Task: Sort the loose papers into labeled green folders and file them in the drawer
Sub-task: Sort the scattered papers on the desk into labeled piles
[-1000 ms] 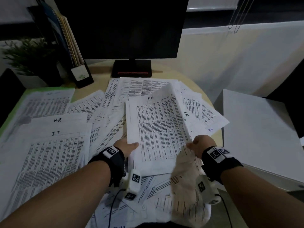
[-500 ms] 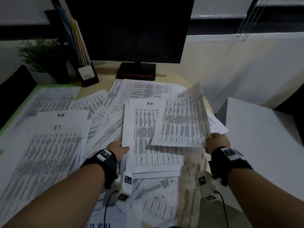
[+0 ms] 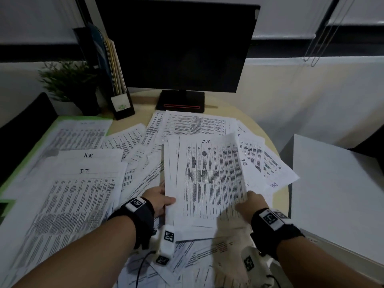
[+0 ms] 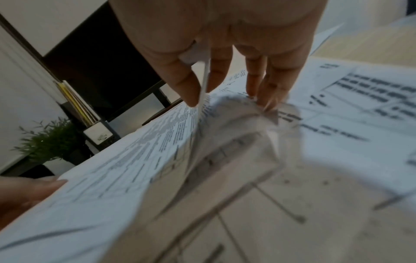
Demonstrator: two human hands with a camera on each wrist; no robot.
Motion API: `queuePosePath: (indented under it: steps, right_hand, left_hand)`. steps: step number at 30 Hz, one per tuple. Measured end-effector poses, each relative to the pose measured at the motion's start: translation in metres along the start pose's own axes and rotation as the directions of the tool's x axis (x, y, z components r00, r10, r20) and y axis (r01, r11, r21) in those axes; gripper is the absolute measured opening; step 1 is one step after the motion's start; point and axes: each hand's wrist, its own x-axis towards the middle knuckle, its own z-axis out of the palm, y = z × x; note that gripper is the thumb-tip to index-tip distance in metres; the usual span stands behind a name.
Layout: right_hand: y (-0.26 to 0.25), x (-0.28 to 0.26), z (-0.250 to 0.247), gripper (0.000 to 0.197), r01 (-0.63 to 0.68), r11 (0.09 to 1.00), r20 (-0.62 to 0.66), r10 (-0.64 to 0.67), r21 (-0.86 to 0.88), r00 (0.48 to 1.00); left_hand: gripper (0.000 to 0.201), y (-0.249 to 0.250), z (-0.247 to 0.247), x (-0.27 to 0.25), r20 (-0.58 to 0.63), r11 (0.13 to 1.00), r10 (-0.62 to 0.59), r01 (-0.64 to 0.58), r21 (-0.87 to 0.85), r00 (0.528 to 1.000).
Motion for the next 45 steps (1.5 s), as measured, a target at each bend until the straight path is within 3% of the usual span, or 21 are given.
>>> queuePosePath:
  steps: [4, 7, 9, 13, 17, 25, 29, 32, 33, 34, 36, 37, 39, 41, 45]
  right_hand:
    - [-0.004, 0.003, -0.001, 0.024, -0.027, 0.999, 0.025, 0.027, 0.027, 0.999]
    - [0.004, 0.01, -0.02, 0.011, -0.079, 0.997, -0.062, 0.08, 0.025, 0.995]
    - [0.016, 0.017, -0.034, 0.024, -0.148, 0.984, -0.147, 0.162, 0.101, 0.976]
    - [0.037, 0.026, -0.047, 0.043, -0.185, 0.929, -0.249, 0.271, 0.322, 0.93]
    - [0.033, 0.021, -0.038, 0.014, -0.115, 0.951, -0.248, 0.189, 0.286, 0.95]
    - [0.052, 0.02, -0.013, 0.028, -0.142, 0.835, -0.263, 0.322, 0.532, 0.909]
    - [0.053, 0.025, -0.023, 0.035, -0.096, 0.687, -0.219, 0.356, 0.721, 0.908]
    - [0.031, 0.004, -0.035, 0.033, -0.086, 0.801, -0.256, 0.289, 0.592, 0.923]
    - [0.025, -0.002, -0.036, 0.036, -0.097, 0.931, -0.341, 0.223, 0.351, 0.913]
    - [0.019, -0.005, -0.041, 0.037, -0.081, 0.951, -0.375, 0.195, 0.3, 0.906]
    - [0.016, -0.002, -0.046, 0.033, 0.003, 0.864, -0.31, 0.178, 0.503, 0.934]
    - [0.015, -0.002, -0.049, 0.032, 0.043, 0.838, -0.346, 0.178, 0.544, 0.921]
    - [0.006, -0.003, -0.057, 0.032, 0.053, 0.964, -0.413, 0.062, 0.262, 0.909]
    - [-0.008, -0.015, -0.061, 0.034, -0.015, 1.0, -0.319, 0.022, 0.026, 0.947]
    - [-0.016, -0.014, -0.046, 0.032, -0.065, 0.997, -0.179, 0.058, -0.029, 0.982]
  left_hand:
    - [0.032, -0.001, -0.005, 0.007, 0.025, 1.0, 0.016, -0.017, 0.023, 1.0]
    - [0.017, 0.001, -0.011, 0.014, 0.018, 0.997, 0.03, -0.032, 0.074, 0.999]
    - [0.025, 0.003, -0.013, 0.021, -0.008, 0.992, 0.046, -0.045, 0.119, 0.999]
    - [0.038, 0.009, -0.015, 0.025, -0.051, 0.918, 0.067, -0.042, 0.395, 0.996]
    - [0.038, 0.012, -0.013, 0.028, -0.049, 0.883, 0.037, -0.009, 0.47, 0.998]
    - [0.038, 0.006, -0.019, 0.038, -0.025, 0.937, 0.006, 0.003, 0.351, 1.0]
    - [0.043, 0.004, -0.019, 0.04, 0.014, 0.952, 0.009, -0.013, 0.306, 1.0]
    - [0.04, 0.005, -0.02, 0.039, 0.023, 0.938, 0.049, -0.053, 0.342, 0.999]
    - [0.041, 0.006, -0.02, 0.037, 0.021, 0.933, 0.061, -0.064, 0.353, 0.998]
    - [0.041, 0.007, -0.019, 0.036, 0.023, 0.935, 0.07, -0.074, 0.348, 0.997]
    - [0.039, 0.006, -0.02, 0.037, 0.038, 0.941, 0.075, -0.084, 0.329, 0.996]
    - [0.037, 0.005, -0.02, 0.038, 0.041, 0.946, 0.075, -0.084, 0.313, 0.996]
    - [0.037, 0.005, -0.02, 0.038, 0.043, 0.957, 0.078, -0.087, 0.278, 0.996]
    - [0.039, 0.006, -0.02, 0.037, 0.032, 0.969, 0.09, -0.095, 0.228, 0.995]
    - [0.029, 0.007, -0.023, 0.036, -0.004, 0.964, 0.119, -0.114, 0.239, 0.993]
